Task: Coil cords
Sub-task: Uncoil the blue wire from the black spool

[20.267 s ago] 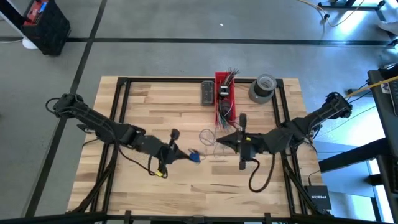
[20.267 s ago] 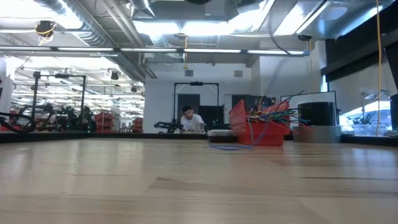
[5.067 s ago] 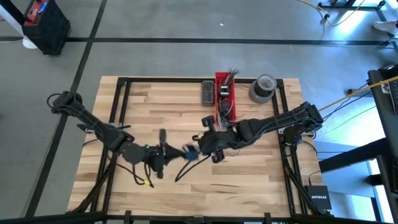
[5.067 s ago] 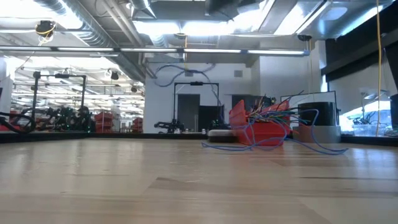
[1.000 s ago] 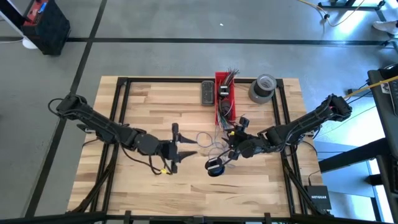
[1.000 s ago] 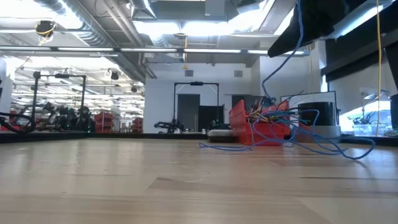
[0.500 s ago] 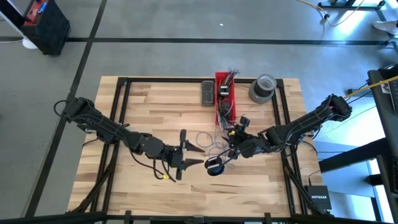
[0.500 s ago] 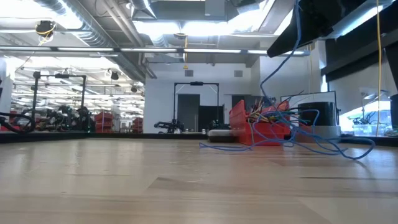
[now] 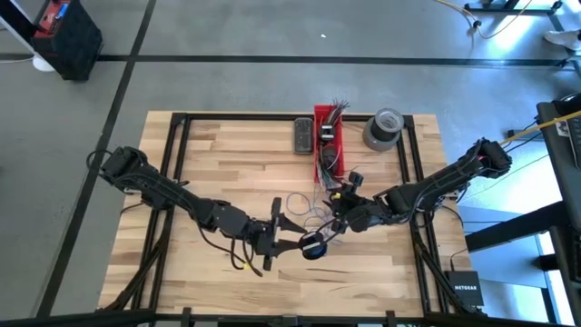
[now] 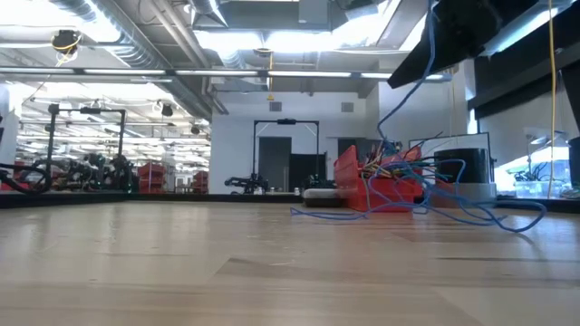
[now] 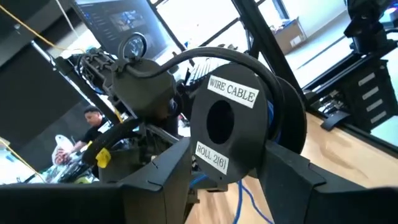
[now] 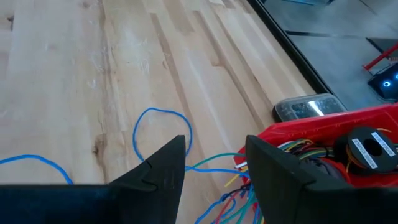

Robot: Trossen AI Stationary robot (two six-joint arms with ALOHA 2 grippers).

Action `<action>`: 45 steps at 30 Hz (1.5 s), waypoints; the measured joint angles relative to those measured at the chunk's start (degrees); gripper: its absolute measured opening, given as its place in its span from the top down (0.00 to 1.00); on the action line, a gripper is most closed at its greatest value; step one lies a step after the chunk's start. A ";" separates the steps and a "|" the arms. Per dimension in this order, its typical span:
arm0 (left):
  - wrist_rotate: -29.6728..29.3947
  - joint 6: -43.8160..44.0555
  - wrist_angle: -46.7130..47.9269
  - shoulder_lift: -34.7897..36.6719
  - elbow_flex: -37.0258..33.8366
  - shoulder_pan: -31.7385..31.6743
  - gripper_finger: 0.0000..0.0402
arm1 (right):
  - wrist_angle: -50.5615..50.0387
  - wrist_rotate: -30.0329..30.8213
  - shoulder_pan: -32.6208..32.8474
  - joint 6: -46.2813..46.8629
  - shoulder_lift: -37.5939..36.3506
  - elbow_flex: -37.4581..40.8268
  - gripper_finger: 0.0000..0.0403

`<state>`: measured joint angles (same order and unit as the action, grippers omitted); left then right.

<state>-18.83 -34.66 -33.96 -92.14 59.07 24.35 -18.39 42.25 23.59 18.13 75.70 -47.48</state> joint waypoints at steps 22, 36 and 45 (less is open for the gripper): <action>-10.41 -0.16 -5.13 0.02 0.00 1.03 0.99 | 2.35 -0.77 0.02 -2.23 -0.02 0.00 0.57; -12.10 4.57 -11.41 0.20 0.00 -2.61 1.00 | 7.41 -0.66 0.00 -20.07 2.19 0.00 0.57; -20.13 -2.30 -8.87 5.14 0.02 0.03 1.00 | 6.30 1.66 3.29 -24.44 1.44 -1.52 0.57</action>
<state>-38.96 -36.96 -42.83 -87.00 59.09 24.39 -12.09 43.91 26.89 -6.31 77.14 -49.00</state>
